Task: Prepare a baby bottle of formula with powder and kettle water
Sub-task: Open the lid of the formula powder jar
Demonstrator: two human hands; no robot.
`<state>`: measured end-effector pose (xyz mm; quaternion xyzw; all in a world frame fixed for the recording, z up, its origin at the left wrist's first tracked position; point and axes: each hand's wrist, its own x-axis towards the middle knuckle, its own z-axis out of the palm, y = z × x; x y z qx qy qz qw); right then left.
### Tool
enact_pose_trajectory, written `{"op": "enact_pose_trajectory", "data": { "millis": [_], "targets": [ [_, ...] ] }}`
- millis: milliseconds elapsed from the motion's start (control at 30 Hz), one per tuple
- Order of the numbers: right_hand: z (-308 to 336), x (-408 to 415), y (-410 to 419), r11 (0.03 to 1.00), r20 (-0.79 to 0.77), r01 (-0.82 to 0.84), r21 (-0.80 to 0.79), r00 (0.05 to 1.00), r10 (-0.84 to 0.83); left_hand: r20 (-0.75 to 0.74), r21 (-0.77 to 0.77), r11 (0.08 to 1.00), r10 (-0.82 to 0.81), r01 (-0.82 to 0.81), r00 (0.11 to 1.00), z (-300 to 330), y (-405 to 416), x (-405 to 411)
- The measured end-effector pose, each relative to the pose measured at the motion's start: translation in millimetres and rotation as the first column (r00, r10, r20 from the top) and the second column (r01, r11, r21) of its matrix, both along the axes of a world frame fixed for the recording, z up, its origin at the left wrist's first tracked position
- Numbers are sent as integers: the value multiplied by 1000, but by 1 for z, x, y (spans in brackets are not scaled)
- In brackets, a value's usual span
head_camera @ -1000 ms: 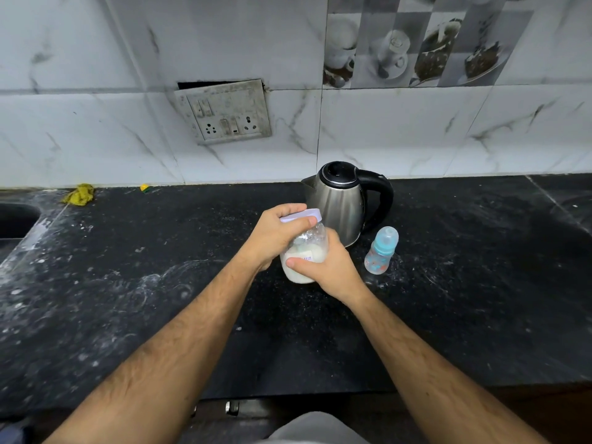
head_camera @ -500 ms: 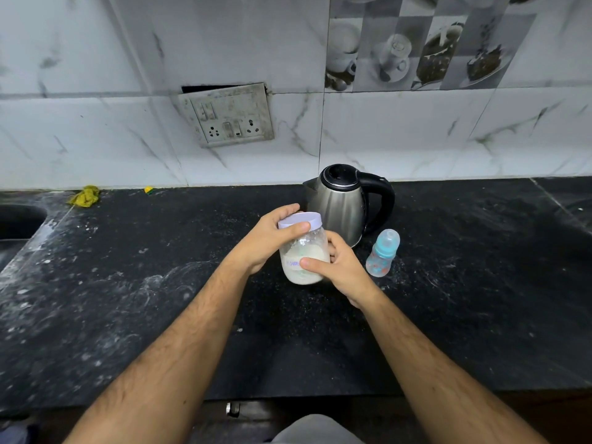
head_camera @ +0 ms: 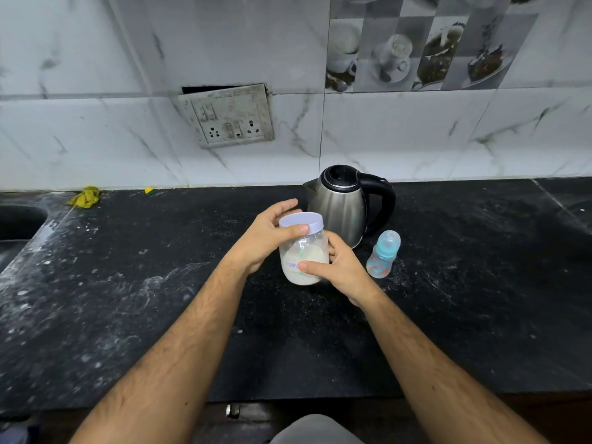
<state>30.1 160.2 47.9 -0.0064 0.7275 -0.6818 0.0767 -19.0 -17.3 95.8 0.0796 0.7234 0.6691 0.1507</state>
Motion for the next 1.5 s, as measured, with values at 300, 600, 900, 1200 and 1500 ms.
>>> {"op": "enact_pose_trajectory", "data": {
  "millis": [300,600,900,1200,1500],
  "targets": [
    [-2,-4,5,996,-3,85,37,996,-85,-1,-24,998,50,-50,999,-5,-12,0],
    [-4,0,-8,999,-20,21,48,1000,-20,-1,-65,997,-35,34,999,2,-7,0],
    [-11,-5,-5,995,-23,57,87,998,-55,17,-92,996,5,-3,1000,1,-25,5],
    [-18,-2,-19,994,-44,-5,107,999,10,-82,-281,955,-120,92,989,7,-19,0],
    [-27,1,-22,987,-46,-13,160,999,20,-99,-465,885,-39,-11,994,0,-19,-6]
  ]
}}
